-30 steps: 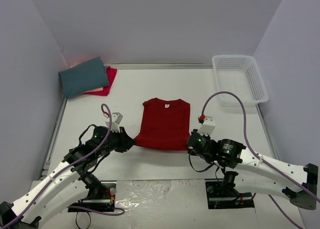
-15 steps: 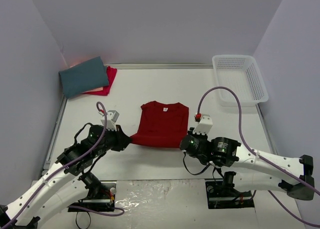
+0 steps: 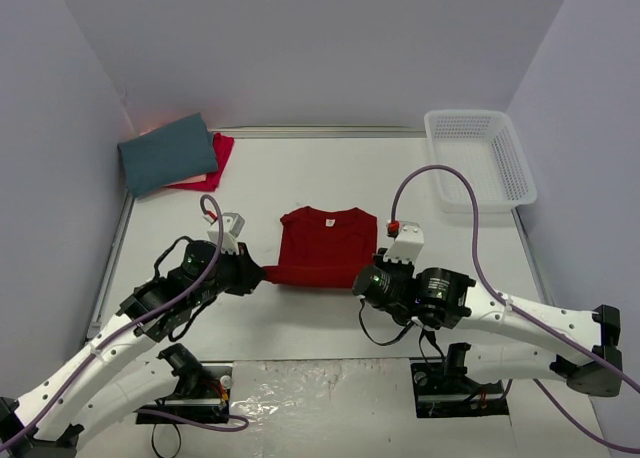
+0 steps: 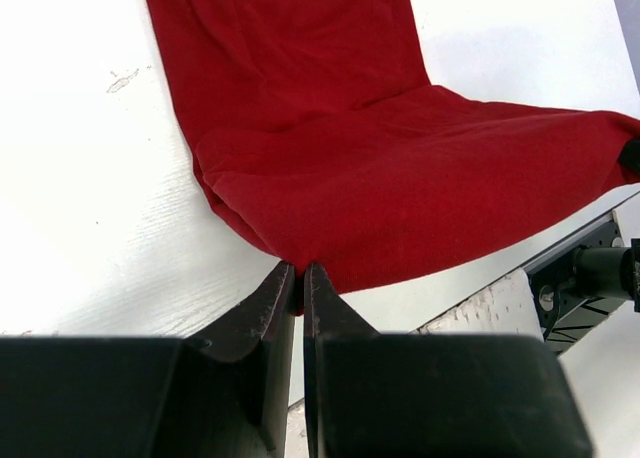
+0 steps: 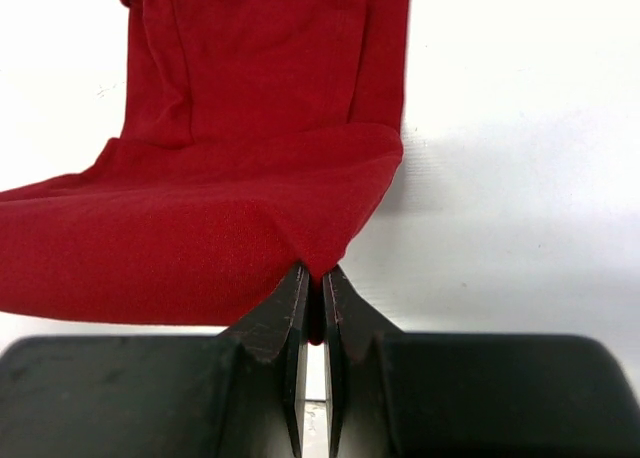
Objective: Fold and stack the t-shirts
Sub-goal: Grab one side of the 2/3 rectangular tshirt with both arms
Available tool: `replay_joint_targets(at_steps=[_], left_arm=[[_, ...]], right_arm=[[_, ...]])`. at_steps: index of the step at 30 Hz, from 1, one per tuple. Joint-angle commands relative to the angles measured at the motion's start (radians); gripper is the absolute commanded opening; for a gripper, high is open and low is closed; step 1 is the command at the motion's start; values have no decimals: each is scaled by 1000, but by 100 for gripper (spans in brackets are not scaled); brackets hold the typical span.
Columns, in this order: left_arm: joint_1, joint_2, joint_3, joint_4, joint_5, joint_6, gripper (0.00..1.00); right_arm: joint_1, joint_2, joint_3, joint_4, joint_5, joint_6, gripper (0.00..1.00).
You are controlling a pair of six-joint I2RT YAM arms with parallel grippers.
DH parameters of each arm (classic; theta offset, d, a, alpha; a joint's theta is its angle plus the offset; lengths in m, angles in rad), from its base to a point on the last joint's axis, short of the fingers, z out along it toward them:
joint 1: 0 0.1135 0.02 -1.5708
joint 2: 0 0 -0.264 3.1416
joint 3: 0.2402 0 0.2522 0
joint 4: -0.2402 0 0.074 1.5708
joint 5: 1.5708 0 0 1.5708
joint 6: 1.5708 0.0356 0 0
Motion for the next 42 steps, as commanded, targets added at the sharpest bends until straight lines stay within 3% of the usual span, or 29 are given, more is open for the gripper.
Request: replay_joint_targets(at_steps=[1, 19, 42], left_arm=[[0, 15, 56, 6, -35, 29, 2], [0, 159, 170, 23, -98, 99, 2], [24, 334, 283, 46, -158, 153, 2]], right_arm=[[-19, 15, 40, -62, 97, 0, 0], [-168, 101, 118, -50, 118, -108, 0], [-400, 244, 148, 143, 20, -351, 0]])
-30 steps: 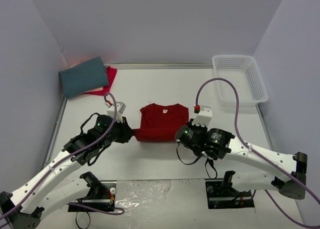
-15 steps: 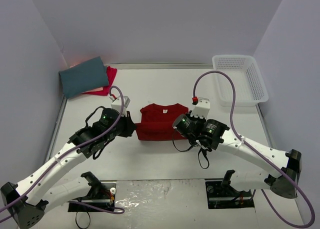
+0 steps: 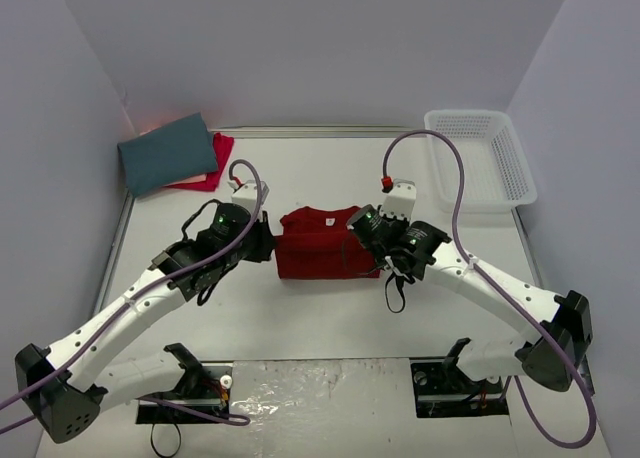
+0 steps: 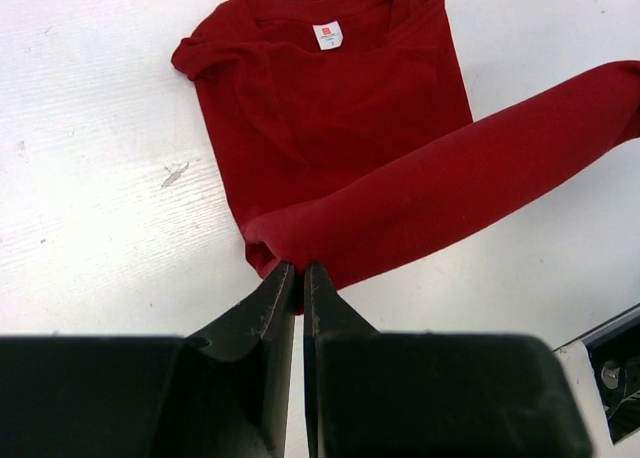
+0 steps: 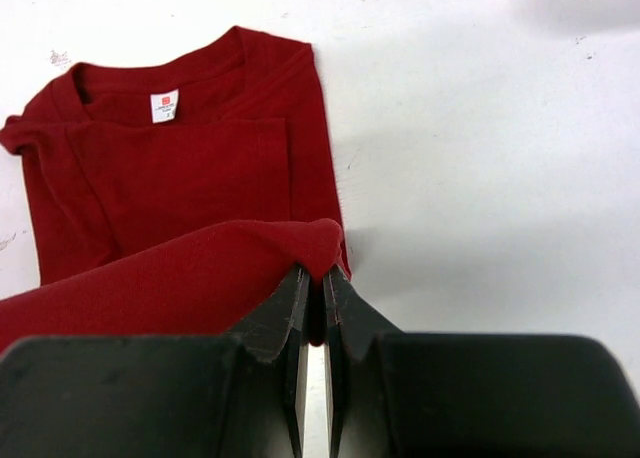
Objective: Fold and stack the t-shirts
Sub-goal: Grab one side of the 2/3 rectangular tshirt with both arms, then fold the long partially folded tshirt into a neat square
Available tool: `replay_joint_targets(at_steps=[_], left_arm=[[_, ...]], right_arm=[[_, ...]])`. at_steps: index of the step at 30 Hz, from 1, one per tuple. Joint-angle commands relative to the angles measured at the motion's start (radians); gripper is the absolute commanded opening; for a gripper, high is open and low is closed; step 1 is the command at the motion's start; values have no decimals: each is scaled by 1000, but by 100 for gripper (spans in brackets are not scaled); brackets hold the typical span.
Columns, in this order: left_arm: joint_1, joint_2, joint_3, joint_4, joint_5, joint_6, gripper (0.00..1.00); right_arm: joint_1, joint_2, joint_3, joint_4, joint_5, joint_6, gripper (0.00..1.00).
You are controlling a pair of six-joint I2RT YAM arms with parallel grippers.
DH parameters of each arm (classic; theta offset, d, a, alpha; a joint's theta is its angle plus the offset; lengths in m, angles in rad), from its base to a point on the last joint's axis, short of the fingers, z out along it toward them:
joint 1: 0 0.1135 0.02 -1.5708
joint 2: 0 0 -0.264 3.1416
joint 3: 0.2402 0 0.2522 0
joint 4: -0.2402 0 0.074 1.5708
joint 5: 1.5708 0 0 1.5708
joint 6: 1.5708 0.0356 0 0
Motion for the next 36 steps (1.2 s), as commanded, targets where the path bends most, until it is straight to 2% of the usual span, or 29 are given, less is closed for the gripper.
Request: replay_joint_targets(at_steps=[1, 17, 36], left_arm=[[18, 12, 51, 15, -54, 29, 2], [43, 140, 125, 56, -65, 31, 2], [107, 276, 212, 96, -28, 39, 2]], right_arm=[[-55, 19, 20, 9, 28, -83, 0], [-217, 110, 52, 126, -76, -242, 0], [-337, 269, 147, 213, -192, -368, 0]])
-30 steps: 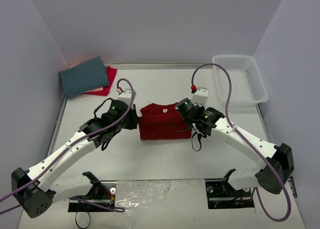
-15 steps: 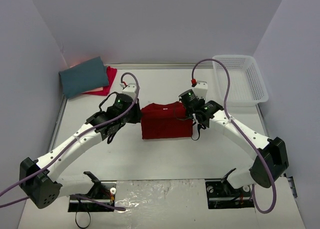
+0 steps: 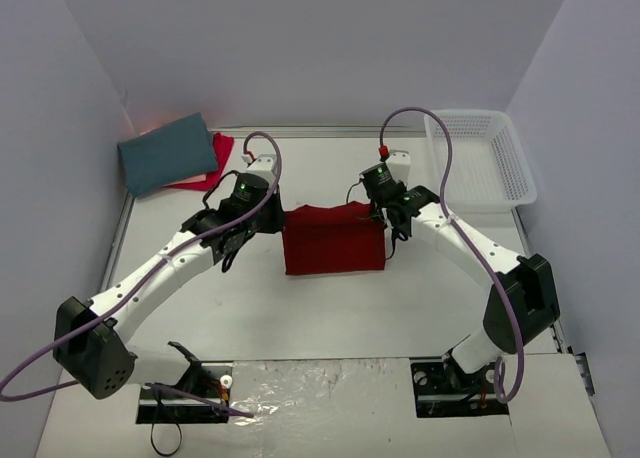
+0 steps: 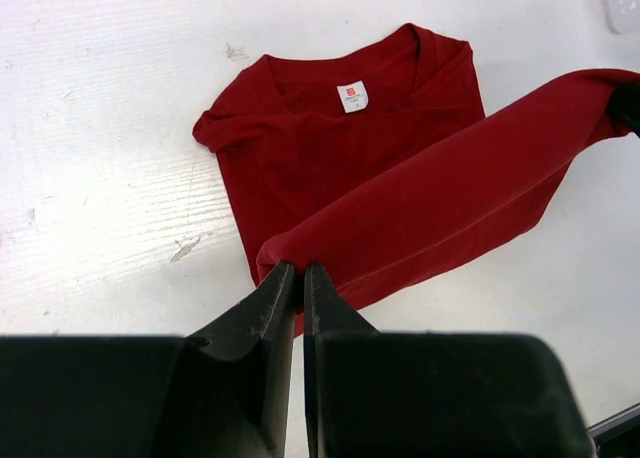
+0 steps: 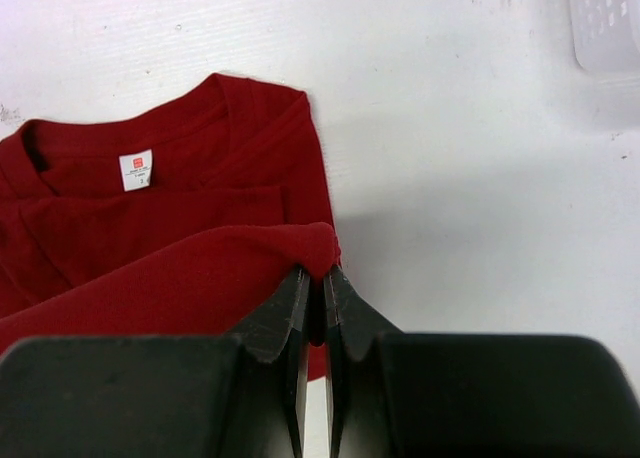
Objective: Fold and stack the t-shirts
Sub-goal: Fold the long partially folded tshirt into a neat square
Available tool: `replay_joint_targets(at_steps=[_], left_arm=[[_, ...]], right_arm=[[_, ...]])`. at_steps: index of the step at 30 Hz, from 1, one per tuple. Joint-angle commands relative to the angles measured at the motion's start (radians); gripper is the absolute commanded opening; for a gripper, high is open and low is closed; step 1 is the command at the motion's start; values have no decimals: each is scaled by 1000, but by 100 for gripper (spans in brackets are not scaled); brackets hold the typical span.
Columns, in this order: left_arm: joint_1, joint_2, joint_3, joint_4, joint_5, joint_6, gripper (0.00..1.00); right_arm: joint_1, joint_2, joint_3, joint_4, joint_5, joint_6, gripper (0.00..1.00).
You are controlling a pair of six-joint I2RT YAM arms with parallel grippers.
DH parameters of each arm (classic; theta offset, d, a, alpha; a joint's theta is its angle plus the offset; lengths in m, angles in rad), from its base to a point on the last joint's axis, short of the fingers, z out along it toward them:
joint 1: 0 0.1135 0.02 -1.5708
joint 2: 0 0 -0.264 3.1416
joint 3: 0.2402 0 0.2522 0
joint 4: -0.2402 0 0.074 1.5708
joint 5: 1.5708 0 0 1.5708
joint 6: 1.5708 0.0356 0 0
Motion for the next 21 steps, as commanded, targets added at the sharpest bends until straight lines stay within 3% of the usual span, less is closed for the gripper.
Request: replay_joint_targets(at_steps=[1, 21], left_arm=[[36, 5, 58, 9, -23, 32, 2], [107, 174, 97, 82, 31, 37, 2]], right_arm=[[-34, 30, 50, -20, 57, -52, 0], [-103, 203, 151, 27, 16, -114, 0]])
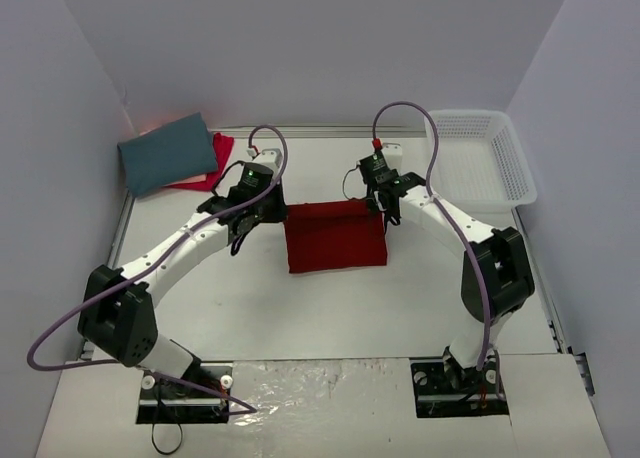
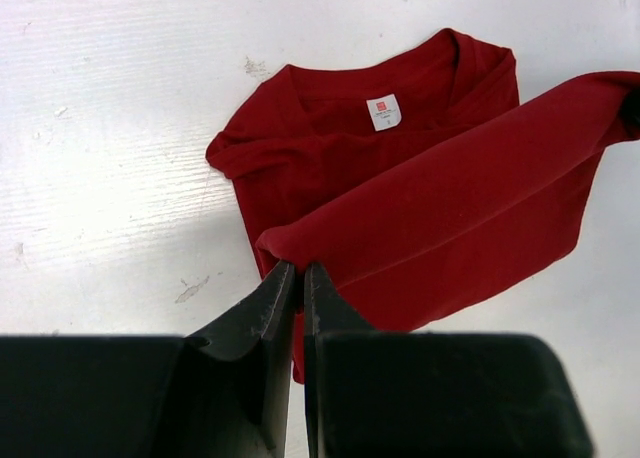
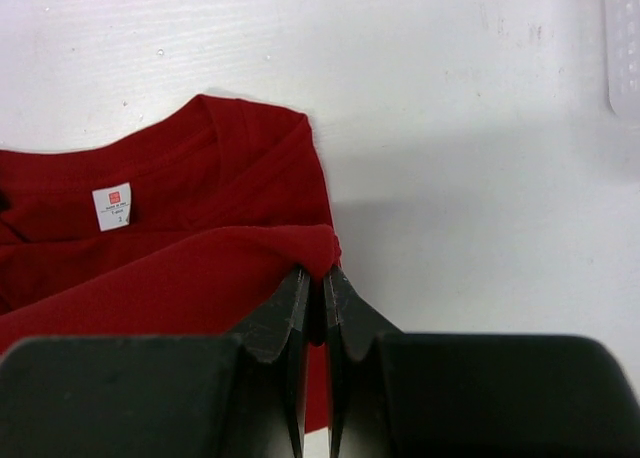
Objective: Fold and stack the t-shirts
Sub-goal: Fold the long partially folded tshirt into a neat square
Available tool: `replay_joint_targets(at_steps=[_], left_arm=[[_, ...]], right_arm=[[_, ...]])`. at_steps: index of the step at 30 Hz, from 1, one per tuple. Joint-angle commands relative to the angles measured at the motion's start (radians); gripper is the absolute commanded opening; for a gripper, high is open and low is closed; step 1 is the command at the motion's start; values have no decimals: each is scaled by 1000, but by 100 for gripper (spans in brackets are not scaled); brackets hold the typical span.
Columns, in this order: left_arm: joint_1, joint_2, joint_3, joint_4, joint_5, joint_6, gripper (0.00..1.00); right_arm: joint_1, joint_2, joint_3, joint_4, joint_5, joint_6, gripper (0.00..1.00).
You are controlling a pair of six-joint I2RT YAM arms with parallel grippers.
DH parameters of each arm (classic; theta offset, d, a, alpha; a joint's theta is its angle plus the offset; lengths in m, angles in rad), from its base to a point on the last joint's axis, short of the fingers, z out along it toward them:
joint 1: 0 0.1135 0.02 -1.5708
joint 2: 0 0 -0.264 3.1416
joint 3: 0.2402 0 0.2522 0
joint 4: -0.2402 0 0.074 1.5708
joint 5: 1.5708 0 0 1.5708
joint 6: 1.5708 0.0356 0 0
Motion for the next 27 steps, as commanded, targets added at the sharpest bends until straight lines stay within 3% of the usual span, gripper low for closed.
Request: replay_joint_targets(at_steps=[1, 27], left_arm=[[28, 11, 53, 11, -31, 35, 2], [100, 221, 139, 62, 21, 59, 2]], right_arm=[[-42, 17, 52, -21, 65, -40, 0], [-128, 259, 213, -3, -7, -77, 0]])
